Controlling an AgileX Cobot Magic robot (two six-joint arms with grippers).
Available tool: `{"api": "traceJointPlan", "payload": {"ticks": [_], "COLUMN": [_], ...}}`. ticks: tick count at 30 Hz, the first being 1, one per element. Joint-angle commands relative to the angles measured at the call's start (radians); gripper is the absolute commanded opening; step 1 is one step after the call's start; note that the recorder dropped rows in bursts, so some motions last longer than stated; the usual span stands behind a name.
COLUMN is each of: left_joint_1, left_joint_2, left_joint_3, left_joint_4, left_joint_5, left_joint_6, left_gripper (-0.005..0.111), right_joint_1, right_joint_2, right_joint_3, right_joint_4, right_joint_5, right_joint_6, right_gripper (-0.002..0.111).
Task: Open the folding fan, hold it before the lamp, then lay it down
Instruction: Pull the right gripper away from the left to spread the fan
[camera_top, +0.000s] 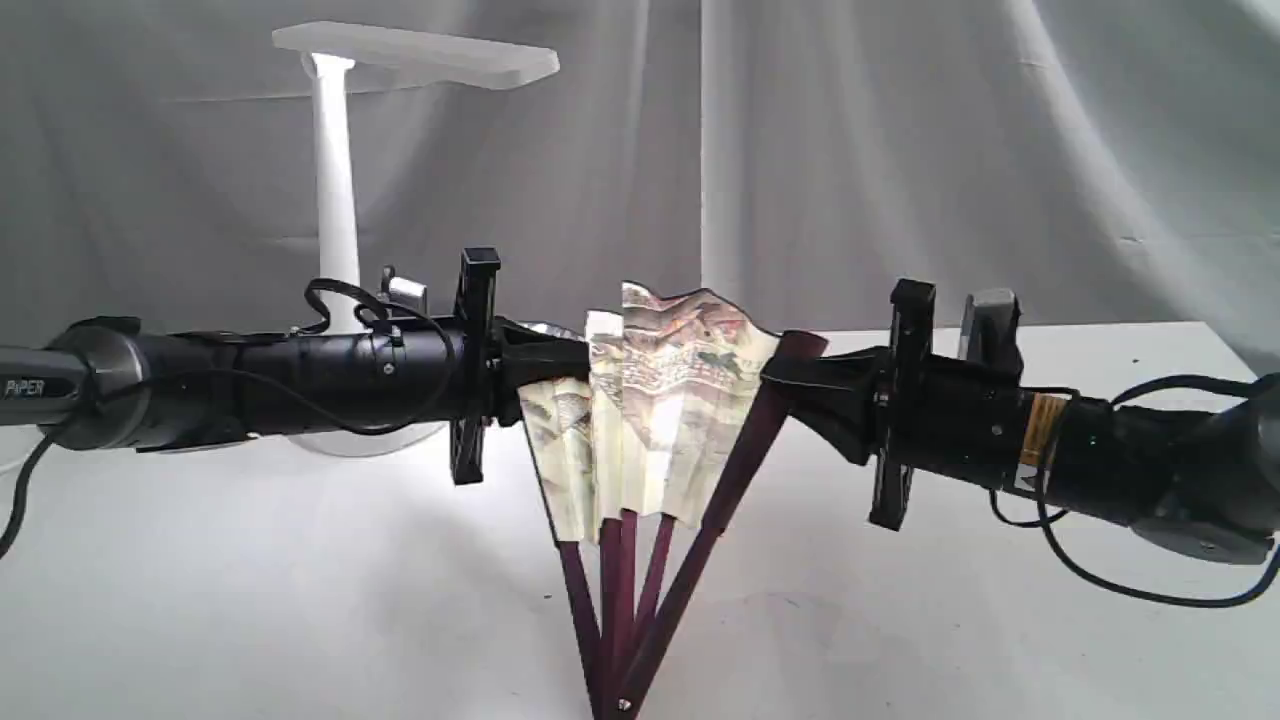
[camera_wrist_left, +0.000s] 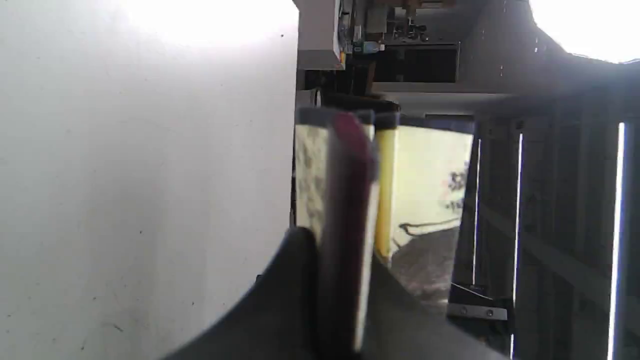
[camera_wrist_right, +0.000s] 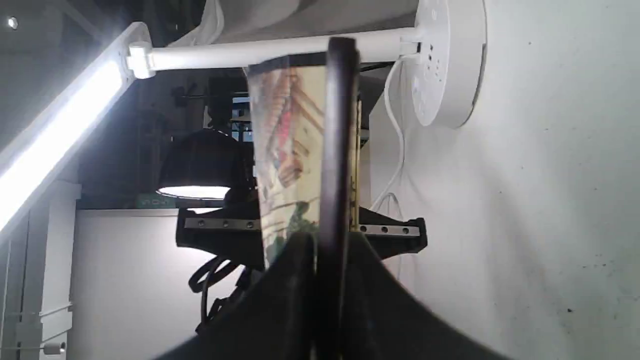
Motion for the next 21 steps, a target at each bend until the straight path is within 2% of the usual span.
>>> {"api": "traceJointPlan", "payload": {"ticks": [1,21], "left_joint_1": [0.01,0.027], "left_joint_2": [-0.011,-0.011], "left_joint_3": [-0.002,-0.002], "left_joint_4": [0.009,0.009], "left_joint_5": [0.074,0.081], "left_joint_6": [-0.009,0.007], "left_gripper": [0.0,0.0], "right_joint_1": [-0.023,-0.089], "right_joint_2": [-0.015,-0.015], "right_joint_3": [-0.005,-0.005], "right_joint_4": [0.023,0.035], "right_joint_5": [0.026,0.026], "right_joint_6": [-0.034,-0.055], "right_gripper": [0.0,0.0]}}
